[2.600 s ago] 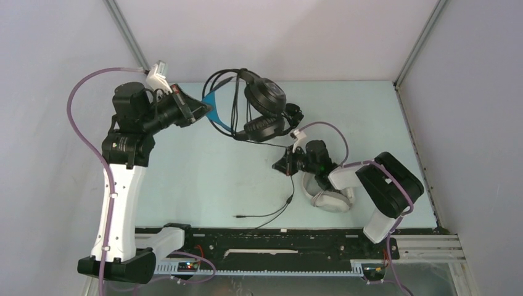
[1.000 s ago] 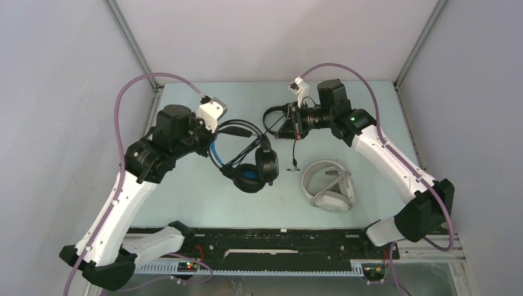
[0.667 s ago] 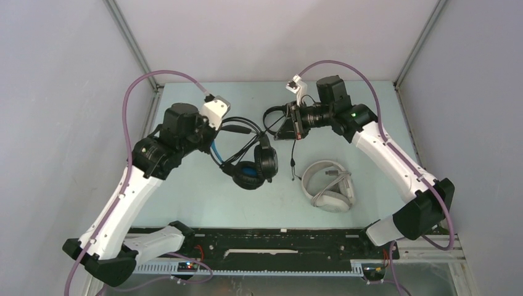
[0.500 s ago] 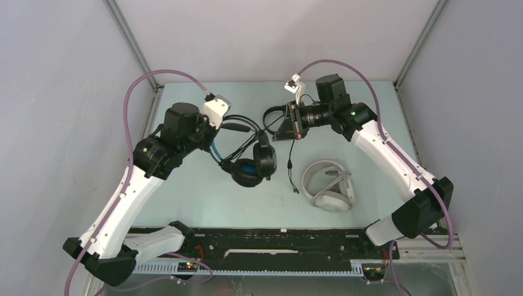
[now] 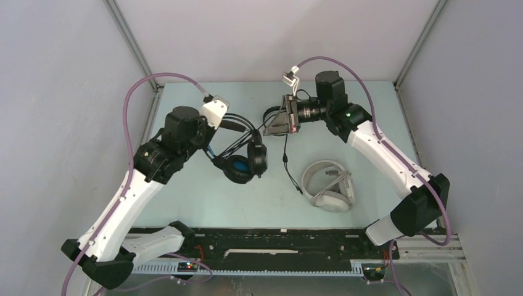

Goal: Wrap the headphones
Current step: Wrap the headphones cable around the headphones.

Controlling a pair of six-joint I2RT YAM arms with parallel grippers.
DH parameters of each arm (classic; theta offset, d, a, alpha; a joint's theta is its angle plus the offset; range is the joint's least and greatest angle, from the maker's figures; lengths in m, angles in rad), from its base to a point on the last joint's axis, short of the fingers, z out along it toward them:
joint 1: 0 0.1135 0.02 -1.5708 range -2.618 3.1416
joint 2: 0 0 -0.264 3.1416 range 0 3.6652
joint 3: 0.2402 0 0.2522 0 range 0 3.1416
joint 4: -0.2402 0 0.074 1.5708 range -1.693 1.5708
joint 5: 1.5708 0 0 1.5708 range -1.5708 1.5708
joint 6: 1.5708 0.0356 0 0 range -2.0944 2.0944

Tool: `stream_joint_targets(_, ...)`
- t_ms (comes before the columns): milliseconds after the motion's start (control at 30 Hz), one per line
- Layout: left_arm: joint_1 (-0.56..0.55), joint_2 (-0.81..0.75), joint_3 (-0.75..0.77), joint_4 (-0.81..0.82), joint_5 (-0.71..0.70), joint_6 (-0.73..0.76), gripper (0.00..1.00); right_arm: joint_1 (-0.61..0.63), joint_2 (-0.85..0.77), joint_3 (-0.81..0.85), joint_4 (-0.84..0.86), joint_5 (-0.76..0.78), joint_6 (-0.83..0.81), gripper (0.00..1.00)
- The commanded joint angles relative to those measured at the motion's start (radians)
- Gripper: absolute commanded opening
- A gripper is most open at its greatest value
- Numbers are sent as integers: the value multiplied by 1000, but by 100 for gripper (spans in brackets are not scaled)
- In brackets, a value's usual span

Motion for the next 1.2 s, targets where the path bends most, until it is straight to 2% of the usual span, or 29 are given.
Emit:
stream_joint_targets(0,0,1,17,37,-94,-105,0,31,-23,4,159,-8,122,8)
stream_joint_targets(100,0,22,46,21,-120,-196,0,60,-14,20,206,13,165,10)
stream_joint_targets(300,0,81,126,-35,-168,-325,0,120,19,95,162,83,152,14)
stream_joint_targets(533,1,88,120,7,-182,-531,0,188,56,126,130,154,117,16)
stream_joint_targets(733,2,98,126,47,-198,-703,0,233,90,171,8,284,25,17)
stream_joint_targets(933,29,111,127,70,-176,-825,0,273,100,179,-38,408,-28,17)
stream_joint_targets(1167,88,71,61,163,-79,-939,0,323,107,208,-155,606,-128,17)
